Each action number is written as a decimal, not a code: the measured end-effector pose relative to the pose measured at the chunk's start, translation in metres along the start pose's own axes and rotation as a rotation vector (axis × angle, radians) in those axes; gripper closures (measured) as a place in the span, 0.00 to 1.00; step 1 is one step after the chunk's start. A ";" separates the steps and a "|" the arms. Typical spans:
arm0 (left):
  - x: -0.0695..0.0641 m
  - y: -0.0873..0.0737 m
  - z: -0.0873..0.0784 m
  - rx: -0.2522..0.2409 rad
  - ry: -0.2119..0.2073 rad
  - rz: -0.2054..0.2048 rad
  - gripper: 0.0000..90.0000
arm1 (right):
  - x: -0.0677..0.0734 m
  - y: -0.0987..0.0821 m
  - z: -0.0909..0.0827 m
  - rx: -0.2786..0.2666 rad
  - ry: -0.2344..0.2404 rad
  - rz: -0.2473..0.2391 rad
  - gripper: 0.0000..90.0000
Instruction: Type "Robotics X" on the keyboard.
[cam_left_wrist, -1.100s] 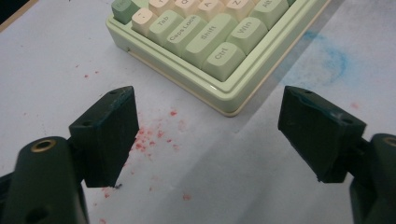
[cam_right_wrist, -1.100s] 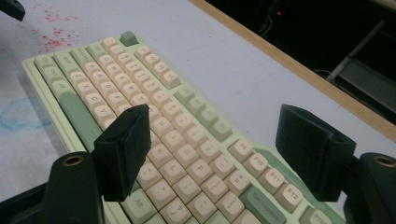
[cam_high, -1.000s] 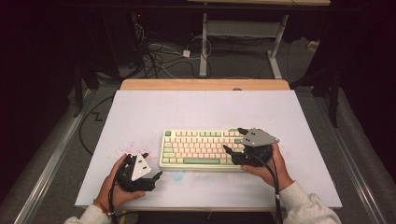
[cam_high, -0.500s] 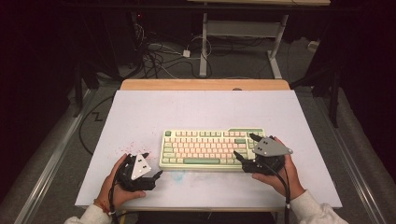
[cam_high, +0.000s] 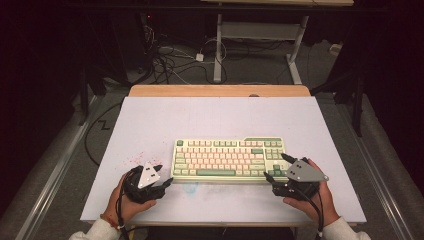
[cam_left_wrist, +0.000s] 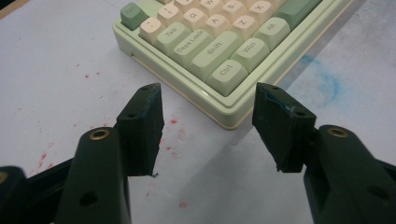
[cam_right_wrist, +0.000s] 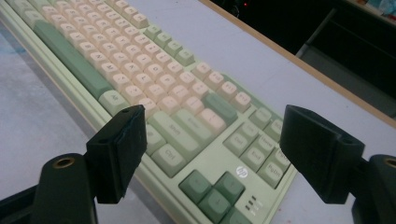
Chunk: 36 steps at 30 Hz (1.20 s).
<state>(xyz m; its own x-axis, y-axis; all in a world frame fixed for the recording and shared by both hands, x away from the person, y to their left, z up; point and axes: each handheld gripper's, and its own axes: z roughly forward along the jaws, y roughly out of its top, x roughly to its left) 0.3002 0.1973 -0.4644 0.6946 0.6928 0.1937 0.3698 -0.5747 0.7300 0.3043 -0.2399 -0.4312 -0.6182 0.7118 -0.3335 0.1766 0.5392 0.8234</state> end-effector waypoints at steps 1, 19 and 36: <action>0.000 0.001 0.000 0.004 0.004 -0.006 0.49 | 0.000 -0.003 -0.001 0.000 0.002 0.009 0.26; 0.002 0.042 0.011 0.062 -0.076 0.005 0.97 | 0.007 -0.016 -0.004 0.040 0.006 0.001 0.26; -0.009 0.101 0.051 0.052 -0.137 0.064 0.97 | 0.008 -0.017 0.000 0.054 0.019 -0.005 0.26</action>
<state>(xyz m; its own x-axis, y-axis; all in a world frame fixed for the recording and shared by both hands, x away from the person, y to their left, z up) 0.3624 0.1109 -0.4259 0.7940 0.5904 0.1450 0.3509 -0.6399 0.6837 0.2961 -0.2436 -0.4482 -0.6333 0.7007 -0.3284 0.2142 0.5665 0.7957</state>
